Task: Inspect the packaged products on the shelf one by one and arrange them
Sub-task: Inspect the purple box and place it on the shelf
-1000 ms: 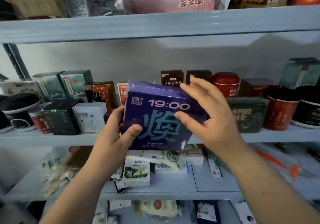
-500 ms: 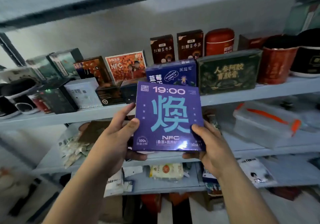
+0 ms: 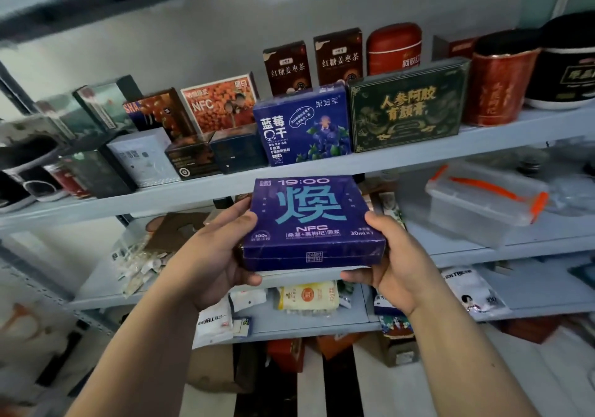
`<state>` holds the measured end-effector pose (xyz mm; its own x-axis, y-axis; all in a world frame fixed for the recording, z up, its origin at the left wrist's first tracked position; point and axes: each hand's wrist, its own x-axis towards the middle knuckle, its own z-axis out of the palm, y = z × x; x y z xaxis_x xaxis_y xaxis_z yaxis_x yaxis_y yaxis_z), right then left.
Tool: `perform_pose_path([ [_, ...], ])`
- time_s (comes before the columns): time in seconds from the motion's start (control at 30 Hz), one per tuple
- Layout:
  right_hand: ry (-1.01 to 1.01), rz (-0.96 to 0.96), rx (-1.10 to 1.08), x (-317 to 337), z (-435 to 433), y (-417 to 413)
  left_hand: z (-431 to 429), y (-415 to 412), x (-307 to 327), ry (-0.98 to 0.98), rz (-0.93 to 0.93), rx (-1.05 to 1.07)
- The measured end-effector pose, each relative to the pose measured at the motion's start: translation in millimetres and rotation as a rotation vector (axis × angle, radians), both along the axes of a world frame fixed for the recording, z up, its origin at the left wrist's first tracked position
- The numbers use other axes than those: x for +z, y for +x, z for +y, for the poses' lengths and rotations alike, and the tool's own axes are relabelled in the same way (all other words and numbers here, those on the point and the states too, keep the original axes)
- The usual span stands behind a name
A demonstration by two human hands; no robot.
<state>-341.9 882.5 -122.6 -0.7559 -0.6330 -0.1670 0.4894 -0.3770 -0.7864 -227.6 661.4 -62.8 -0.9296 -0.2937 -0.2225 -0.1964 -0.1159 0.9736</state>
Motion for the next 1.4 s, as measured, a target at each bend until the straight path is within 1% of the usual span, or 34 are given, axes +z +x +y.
perform_pose_path([
  [0.2, -0.074, 0.205, -0.056, 5, 8, 4, 15, -11, -8, -0.077, 0.006, 0.064],
  [0.27, -0.125, 0.239, -0.03, 6, 8, 6, 27, -13, -11, -0.027, 0.032, 0.065],
  [0.33, -0.189, 0.218, -0.021, 9, 3, 10, 41, -17, -18, 0.076, 0.071, 0.083],
  [0.4, -0.127, 0.272, -0.034, 11, -4, 17, 53, -21, -28, 0.146, 0.136, 0.075],
  [0.47, 0.04, 0.434, -0.018, 8, -10, 22, 61, -22, -36, 0.243, 0.191, 0.028],
  [0.5, 0.12, 0.491, 0.019, 7, -11, 23, 65, -21, -38, 0.315, 0.217, -0.013],
  [0.53, 0.162, 0.507, 0.049, 6, -12, 24, 69, -20, -38, 0.392, 0.232, -0.055],
  [0.6, 0.154, 0.466, 0.076, -3, -13, 20, 75, -17, -35, 0.491, 0.24, -0.148],
  [0.67, 0.111, 0.402, 0.037, -10, -15, 14, 77, -17, -32, 0.501, 0.232, -0.22],
  [0.77, 0.081, 0.276, -0.094, -16, -14, 5, 66, -15, -32, 0.511, 0.215, -0.236],
  [0.83, 0.088, 0.261, -0.113, -20, -12, 1, 59, -13, -31, 0.525, 0.221, -0.242],
  [0.9, 0.058, 0.213, -0.124, -23, -9, -2, 52, -15, -27, 0.479, 0.163, -0.176],
  [0.97, 0.065, 0.194, -0.17, -24, -6, -4, 43, -16, -22, 0.386, 0.102, -0.097],
  [1.1, 0.101, 0.239, -0.251, -25, 2, -11, 29, -14, -23, 0.061, 0.063, -0.011],
  [1.13, 0.101, 0.249, -0.259, -25, 4, -12, 25, -13, -25, 0.008, 0.074, 0.023],
  [1.2, 0.106, 0.274, -0.27, -25, 6, -11, 19, -14, -29, -0.031, 0.101, 0.079],
  [1.3, 0.181, 0.384, -0.317, -29, 8, -12, 16, -14, -33, -0.068, 0.167, 0.078],
  [1.4, 0.196, 0.446, -0.335, -33, 7, -13, 17, -13, -38, -0.125, 0.254, 0.067],
])
